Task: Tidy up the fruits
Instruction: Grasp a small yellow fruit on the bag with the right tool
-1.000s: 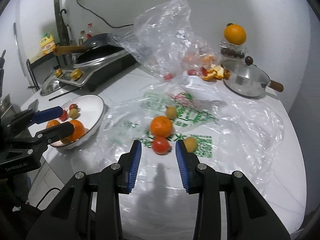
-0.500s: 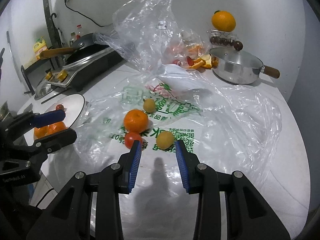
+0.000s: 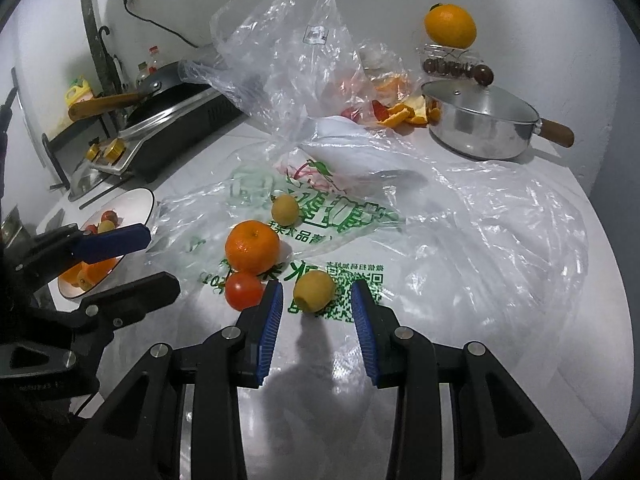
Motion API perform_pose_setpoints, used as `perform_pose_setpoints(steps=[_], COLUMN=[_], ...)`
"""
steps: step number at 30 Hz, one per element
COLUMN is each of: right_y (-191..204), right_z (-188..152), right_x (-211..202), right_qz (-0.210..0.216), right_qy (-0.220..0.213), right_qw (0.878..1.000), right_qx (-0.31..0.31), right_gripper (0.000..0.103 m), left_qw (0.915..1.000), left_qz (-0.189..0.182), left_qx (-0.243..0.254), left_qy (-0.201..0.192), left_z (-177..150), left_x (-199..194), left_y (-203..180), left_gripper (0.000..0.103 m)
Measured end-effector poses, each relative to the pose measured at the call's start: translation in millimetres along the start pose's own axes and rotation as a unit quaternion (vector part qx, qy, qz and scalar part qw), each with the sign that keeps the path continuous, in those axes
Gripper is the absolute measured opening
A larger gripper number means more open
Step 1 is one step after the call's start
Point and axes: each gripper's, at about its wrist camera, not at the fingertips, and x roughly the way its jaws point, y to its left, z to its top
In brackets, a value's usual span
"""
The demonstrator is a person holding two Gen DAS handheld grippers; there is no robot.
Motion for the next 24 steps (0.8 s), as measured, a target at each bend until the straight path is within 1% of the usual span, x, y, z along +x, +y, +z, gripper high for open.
perform_pose_setpoints(steps=[8, 12, 14, 15, 18, 24], right_y=[2.8, 2.5, 0.6, 0.2, 1.1, -3.6], right_z=[7.6, 6.6, 5.1, 4.6, 4.0, 1.7], right_x=[17.3, 27.1, 30.2, 31.2, 29.8, 14.5], right_qz=[0.010, 0.008, 0.008, 0.008, 0.008, 0.003], right_qy=[0.017, 0.031, 0.036, 0.038, 0.036, 0.010], right_qw=[1.000, 0.999, 0.999, 0.999, 0.999, 1.000], right_qx=[-0.005, -0.002, 0.001, 0.001, -0.005, -0.007], right_gripper=[0.038, 0.037, 0.036, 0.033, 0.028, 0.028], left_qw=[0.9999, 0.9999, 0.9998, 0.9998, 0.9996, 0.9990], left_qz=[-0.001, -0.005, -0.008, -0.010, -0.014, -0.017], left_qx=[-0.004, -0.001, 0.005, 0.007, 0.018, 0.039], left_qy=[0.010, 0.014, 0.015, 0.015, 0.017, 0.014], left_z=[1.5, 2.1, 2.0, 1.6, 1.0, 4.6], left_x=[12.3, 15.6, 16.4, 16.6, 18.1, 17.2], left_y=[2.5, 0.3, -3.8, -6.1, -14.1, -26.9], left_gripper=[0.058, 0.058, 0.058, 0.058, 0.058, 0.058])
